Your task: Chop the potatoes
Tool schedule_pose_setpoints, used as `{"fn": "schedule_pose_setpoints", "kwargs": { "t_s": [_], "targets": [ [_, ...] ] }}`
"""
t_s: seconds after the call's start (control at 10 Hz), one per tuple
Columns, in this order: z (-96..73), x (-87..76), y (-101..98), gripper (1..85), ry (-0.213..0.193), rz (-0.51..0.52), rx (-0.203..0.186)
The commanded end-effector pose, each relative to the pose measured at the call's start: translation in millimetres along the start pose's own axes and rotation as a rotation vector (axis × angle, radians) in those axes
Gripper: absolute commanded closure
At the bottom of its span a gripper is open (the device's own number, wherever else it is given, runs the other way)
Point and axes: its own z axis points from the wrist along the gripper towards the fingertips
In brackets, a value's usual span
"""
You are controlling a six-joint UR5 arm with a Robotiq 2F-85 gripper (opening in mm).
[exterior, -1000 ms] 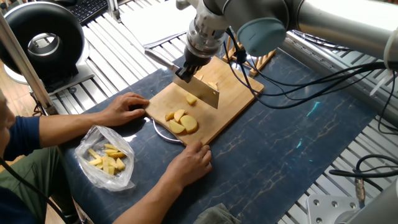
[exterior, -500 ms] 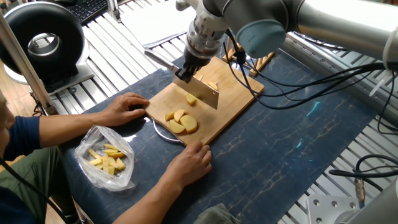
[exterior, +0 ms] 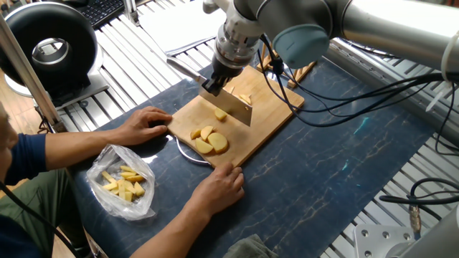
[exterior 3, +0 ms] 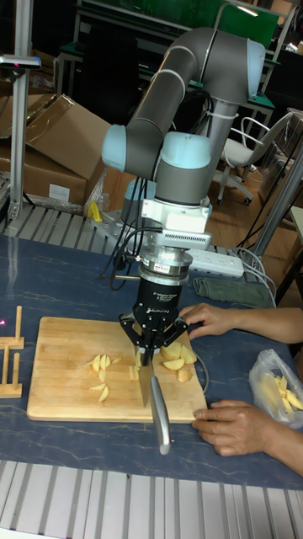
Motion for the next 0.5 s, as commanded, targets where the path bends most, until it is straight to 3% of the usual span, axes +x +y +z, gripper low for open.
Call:
{"fn": "schedule_pose_setpoints", "kwargs": {
  "t_s": [0.0, 0.4],
  "targets": [
    [1.0, -0.9, 0.6, 84.7, -0.01, 0.012, -0.007],
    [8.3, 1.4, -3.2, 84.7, -0.03, 0.005, -0.008]
  ]
}}
